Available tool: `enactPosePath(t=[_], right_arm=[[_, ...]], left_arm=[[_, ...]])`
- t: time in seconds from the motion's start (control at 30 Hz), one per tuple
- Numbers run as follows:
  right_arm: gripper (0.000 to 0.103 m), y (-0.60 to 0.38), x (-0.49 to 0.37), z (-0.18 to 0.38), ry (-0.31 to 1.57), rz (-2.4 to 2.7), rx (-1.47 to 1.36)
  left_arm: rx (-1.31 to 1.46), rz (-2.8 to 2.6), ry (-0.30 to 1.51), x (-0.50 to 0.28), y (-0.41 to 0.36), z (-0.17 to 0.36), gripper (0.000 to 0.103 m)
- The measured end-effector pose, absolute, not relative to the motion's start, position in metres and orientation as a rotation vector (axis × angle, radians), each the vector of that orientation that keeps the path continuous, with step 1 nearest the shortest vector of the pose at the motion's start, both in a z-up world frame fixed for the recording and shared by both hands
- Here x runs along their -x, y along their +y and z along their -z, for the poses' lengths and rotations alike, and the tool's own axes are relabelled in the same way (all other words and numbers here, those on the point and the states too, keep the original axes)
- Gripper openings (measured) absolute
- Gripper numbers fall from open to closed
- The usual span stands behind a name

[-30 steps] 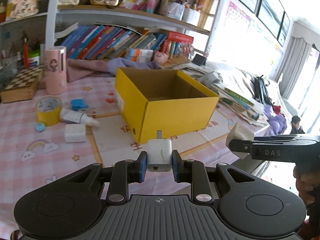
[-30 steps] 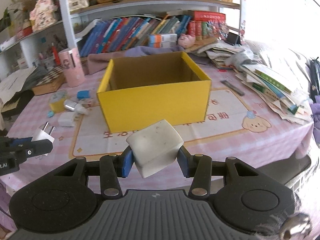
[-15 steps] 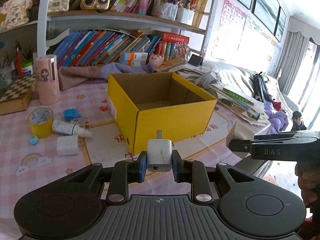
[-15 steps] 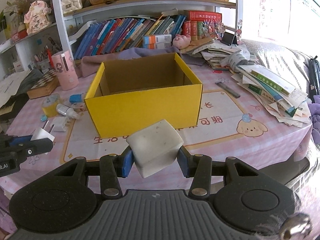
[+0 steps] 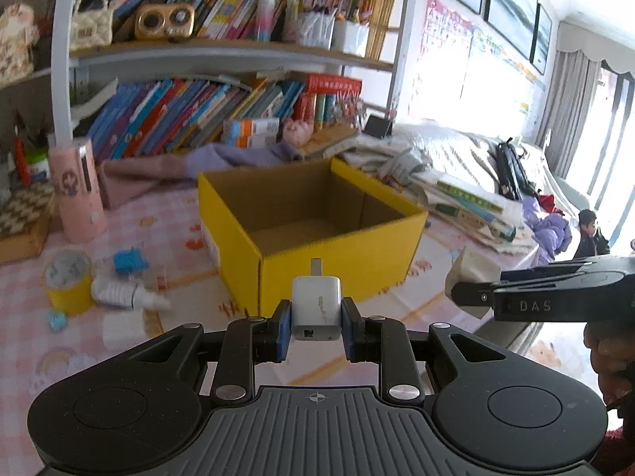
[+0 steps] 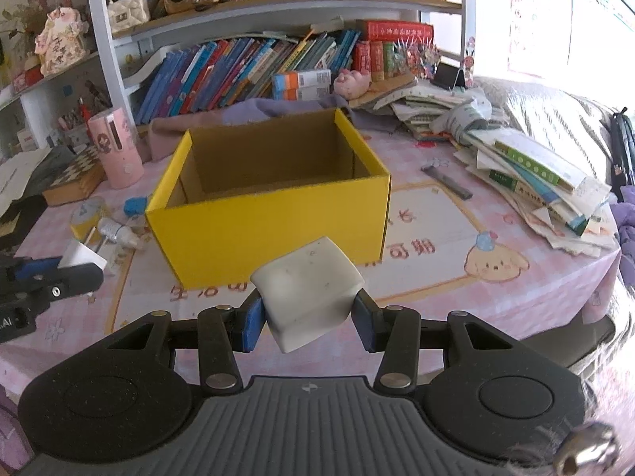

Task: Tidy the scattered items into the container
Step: 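Lift both held items and carry them over the yellow box, then lower both items into the yellow box and open both tools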

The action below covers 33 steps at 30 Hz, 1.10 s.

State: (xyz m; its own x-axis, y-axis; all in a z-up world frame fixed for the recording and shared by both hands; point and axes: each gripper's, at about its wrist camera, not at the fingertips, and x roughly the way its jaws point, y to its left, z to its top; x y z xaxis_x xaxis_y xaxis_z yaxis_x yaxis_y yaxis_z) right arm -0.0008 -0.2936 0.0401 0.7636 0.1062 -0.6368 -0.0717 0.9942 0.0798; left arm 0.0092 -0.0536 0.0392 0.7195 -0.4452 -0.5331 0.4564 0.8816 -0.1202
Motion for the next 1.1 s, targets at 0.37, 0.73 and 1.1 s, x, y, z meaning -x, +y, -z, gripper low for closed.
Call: enactPosePath(t=[0.37,0.73,1.1], right_arm=[[0.044,-0.305,-0.043,-0.063,0.616,-0.128,-0.037],[0.044,-0.318,-0.118,-0.097,0.509,-0.251,0.013],[0.044,-0.31,-0.205,-0.076,0.603,-0.451,0.197]], left_arm=[[-0.038,0.49,0.519,-0.045,-0.065,-0.057,0.024],[-0.084,0.445,0.495,-0.104,-0.085,-0.071,0.024],[-0.18,0.367,0.578,-0.155,-0.121,-0.05,0.024]])
